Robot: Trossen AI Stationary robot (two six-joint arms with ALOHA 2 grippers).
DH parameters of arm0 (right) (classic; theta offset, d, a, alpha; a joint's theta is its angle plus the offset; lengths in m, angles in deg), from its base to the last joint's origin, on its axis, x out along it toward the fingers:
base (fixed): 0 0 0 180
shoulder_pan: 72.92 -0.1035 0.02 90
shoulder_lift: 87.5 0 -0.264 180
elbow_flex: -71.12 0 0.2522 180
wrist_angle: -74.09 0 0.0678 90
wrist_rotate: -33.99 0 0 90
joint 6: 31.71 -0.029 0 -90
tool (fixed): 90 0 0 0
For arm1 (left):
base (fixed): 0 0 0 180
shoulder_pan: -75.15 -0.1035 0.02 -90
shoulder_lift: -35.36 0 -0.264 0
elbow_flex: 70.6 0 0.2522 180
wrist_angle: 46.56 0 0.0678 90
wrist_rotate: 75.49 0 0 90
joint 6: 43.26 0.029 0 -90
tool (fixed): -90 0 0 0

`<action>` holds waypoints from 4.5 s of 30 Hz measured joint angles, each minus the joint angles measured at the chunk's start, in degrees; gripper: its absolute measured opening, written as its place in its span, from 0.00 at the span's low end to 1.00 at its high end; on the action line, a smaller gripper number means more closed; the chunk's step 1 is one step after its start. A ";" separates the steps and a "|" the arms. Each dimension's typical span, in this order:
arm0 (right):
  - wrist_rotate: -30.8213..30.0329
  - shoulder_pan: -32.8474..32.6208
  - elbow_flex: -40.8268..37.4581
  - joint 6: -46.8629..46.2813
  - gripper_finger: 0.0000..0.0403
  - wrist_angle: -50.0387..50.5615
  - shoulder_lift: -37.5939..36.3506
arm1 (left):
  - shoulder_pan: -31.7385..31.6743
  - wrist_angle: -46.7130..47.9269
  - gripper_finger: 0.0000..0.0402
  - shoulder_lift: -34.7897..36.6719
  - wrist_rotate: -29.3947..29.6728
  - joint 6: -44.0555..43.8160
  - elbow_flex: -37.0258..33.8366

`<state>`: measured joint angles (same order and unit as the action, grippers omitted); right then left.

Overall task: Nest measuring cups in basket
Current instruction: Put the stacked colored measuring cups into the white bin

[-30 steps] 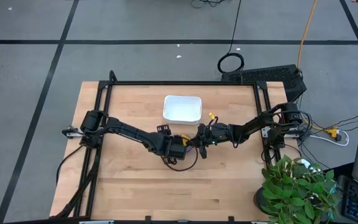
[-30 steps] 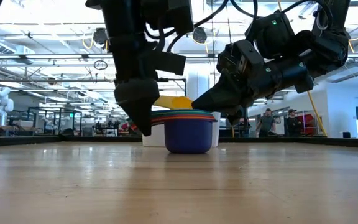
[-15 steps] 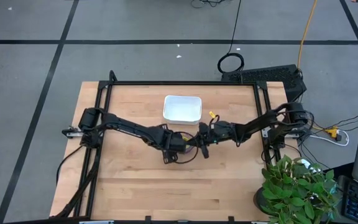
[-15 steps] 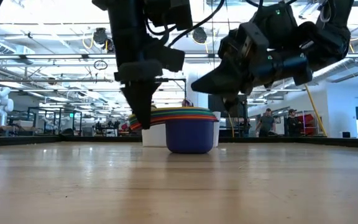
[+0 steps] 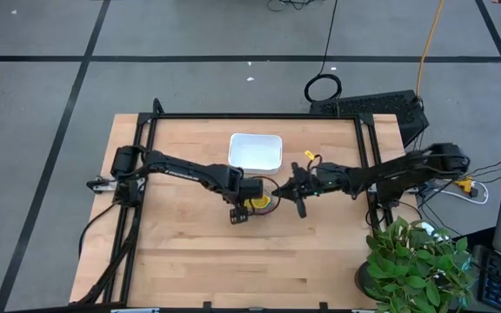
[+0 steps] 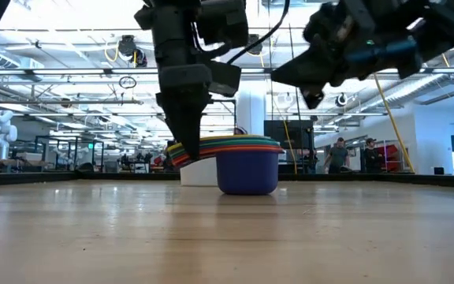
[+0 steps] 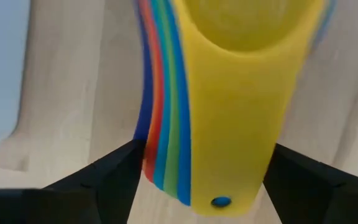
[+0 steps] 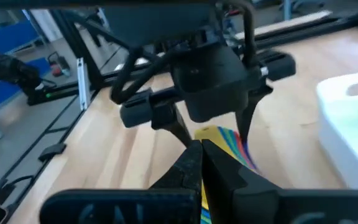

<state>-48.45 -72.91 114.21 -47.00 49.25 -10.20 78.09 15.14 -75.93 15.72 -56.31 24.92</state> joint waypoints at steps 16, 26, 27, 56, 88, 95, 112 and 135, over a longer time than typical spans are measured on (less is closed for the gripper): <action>-7.54 3.82 -18.92 -4.77 0.00 -4.90 -21.57 | -2.42 -6.50 0.81 -0.08 -2.42 11.26 -0.02; -7.55 4.15 -20.03 -4.91 0.00 -4.78 -23.39 | -2.16 -7.77 0.78 -0.12 -1.74 23.57 -0.02; -7.53 4.17 -20.03 -4.89 0.00 -4.83 -23.39 | -2.16 -7.67 0.78 -0.12 -1.77 24.34 -0.02; -7.75 4.92 -20.03 -5.00 0.00 -5.76 -23.26 | -3.34 -4.46 0.40 -2.92 -5.74 29.76 -0.07; -7.57 4.94 -20.03 -5.47 0.00 -5.72 -23.26 | -3.71 0.66 0.35 3.54 -2.66 24.93 1.10; -7.55 4.92 -20.00 -6.11 0.00 -5.88 -23.25 | -9.79 1.60 0.35 10.58 -2.44 27.97 1.25; -9.33 4.92 -20.00 -5.32 0.00 -5.78 -23.26 | -25.95 -3.75 0.35 5.98 -5.79 40.22 1.29; -9.04 5.66 -19.98 -5.02 0.00 -5.31 -23.24 | -26.46 -7.86 0.51 -0.96 -5.21 36.88 1.29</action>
<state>-57.49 -67.25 94.23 -52.02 43.95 -33.44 51.62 7.28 -76.89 10.51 -19.43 26.21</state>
